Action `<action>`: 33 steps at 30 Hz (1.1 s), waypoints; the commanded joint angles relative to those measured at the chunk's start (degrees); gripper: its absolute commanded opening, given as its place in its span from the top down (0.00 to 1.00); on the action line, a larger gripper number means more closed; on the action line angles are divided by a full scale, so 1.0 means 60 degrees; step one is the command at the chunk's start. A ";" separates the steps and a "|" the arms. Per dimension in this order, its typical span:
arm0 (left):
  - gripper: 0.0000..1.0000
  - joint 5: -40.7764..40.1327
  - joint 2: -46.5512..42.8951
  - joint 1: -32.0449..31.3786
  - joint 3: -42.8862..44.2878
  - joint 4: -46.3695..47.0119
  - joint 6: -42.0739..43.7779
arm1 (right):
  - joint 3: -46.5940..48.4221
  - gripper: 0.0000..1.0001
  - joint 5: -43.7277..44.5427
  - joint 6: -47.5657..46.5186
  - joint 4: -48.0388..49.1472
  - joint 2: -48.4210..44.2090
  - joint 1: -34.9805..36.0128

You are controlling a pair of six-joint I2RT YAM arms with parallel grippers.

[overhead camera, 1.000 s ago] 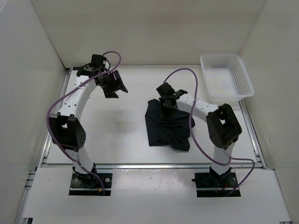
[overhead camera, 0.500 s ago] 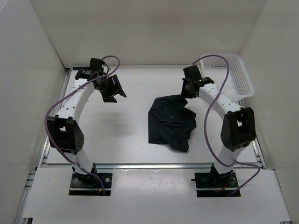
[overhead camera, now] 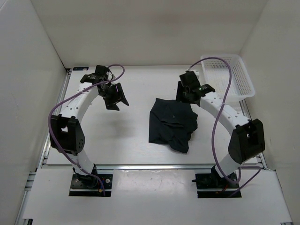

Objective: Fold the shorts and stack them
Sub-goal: Fold the shorts

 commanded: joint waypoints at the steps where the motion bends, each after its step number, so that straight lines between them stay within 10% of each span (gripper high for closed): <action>1: 0.30 0.0181 -0.0520 -0.0140 -0.0053 0.0261 0.0122 | -0.0474 0.39 -0.0636 -0.0424 0.0288 -0.0302 0.1108; 12: 0.30 -0.0244 -0.1237 0.0255 -0.0242 0.0070 0.0122 | -0.0153 0.39 -0.1225 -0.0762 0.0376 0.1881 0.2694; 24: 0.30 -0.0244 -0.1325 0.0343 -0.0419 -0.0017 0.0122 | -0.0342 0.99 0.0092 -0.0075 0.0098 0.1386 0.2695; 33: 0.30 -0.0244 -0.1325 0.0343 -0.0419 -0.0017 0.0209 | -0.0168 0.99 0.0197 -0.0250 -0.0342 0.0418 0.1846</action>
